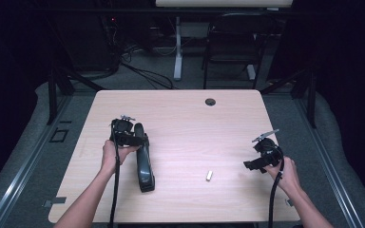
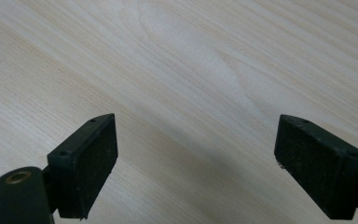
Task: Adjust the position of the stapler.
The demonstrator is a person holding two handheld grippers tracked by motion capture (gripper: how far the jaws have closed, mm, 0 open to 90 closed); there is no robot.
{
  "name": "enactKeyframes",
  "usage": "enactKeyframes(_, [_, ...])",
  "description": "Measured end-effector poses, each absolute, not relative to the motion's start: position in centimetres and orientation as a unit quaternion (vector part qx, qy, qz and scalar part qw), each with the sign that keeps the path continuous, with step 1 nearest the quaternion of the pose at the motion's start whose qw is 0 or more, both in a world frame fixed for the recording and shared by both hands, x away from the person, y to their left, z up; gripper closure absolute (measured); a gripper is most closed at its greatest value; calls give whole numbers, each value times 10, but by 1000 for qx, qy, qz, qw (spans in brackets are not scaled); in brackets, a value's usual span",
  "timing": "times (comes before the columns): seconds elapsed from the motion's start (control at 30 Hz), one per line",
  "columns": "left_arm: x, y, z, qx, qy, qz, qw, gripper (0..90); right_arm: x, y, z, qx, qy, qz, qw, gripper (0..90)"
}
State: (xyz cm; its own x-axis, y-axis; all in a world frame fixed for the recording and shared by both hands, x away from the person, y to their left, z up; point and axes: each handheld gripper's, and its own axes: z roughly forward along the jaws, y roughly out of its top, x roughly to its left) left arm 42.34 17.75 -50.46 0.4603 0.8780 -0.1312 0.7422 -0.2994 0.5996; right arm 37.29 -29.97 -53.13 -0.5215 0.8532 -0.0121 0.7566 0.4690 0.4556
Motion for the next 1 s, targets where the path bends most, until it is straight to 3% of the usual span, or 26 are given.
enactKeyframes(0.27, [410, 153, -505, 836, 448, 123, 291, 462, 373, -300, -531, 473, 850, 200, 122, 129])
enactKeyframes(0.37, [407, 147, -510, 847, 429, 75, 305, 464, 373, -300, -531, 473, 850, 199, 121, 129])
enactKeyframes(0.43, [404, 141, -512, 856, 408, 79, 308, 499, 373, -300, -531, 473, 850, 199, 121, 129])
enactKeyframes(1.0, [399, 131, -513, 880, 347, 51, 322, 544, 373, -299, -531, 472, 850, 201, 118, 129])
